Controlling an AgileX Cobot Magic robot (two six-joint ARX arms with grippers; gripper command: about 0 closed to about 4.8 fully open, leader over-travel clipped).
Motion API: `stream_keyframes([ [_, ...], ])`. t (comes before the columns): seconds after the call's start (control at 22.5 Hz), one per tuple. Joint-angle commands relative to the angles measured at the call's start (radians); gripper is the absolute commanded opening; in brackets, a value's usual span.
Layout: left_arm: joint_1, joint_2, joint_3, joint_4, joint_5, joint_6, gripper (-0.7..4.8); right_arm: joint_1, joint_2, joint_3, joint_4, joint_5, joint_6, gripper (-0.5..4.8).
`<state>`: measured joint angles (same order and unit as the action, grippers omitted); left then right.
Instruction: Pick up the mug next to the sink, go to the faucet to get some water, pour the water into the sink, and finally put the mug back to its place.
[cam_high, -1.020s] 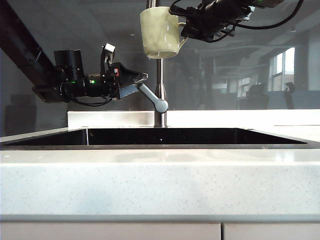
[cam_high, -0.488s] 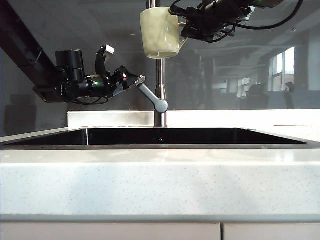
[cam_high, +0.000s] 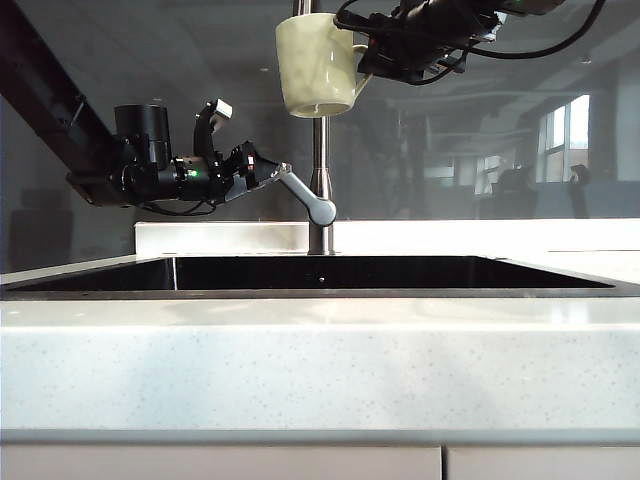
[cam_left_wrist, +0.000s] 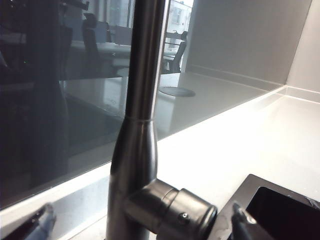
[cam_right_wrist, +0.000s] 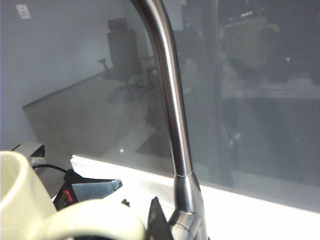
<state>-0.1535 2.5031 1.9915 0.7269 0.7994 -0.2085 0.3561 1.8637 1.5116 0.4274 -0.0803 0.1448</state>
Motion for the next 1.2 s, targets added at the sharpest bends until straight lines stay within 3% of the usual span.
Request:
stream_keyframes([
  [0.04,0.000,-0.008,0.002,0.006,-0.003,0.048,4.79,0.002,-0.017,0.014,0.078,0.000,0.043,-0.04],
  [0.84,0.000,-0.008,0.004,0.007,-0.064,0.068,4.79,0.002,-0.017,0.014,0.079,0.000,0.042,-0.04],
  [0.93,0.000,-0.008,0.004,0.007,-0.113,0.090,4.79,0.002,-0.017,0.014,0.078,0.000,0.042,-0.04],
  [1.11,0.000,-0.008,0.004,0.008,-0.372,0.130,4.79,0.002,-0.017,0.014,0.078,0.000,0.042,-0.04],
  [1.2,0.000,-0.008,0.004,0.009,-0.431,0.130,4.79,0.002,-0.017,0.014,0.079,0.000,0.042,-0.04],
])
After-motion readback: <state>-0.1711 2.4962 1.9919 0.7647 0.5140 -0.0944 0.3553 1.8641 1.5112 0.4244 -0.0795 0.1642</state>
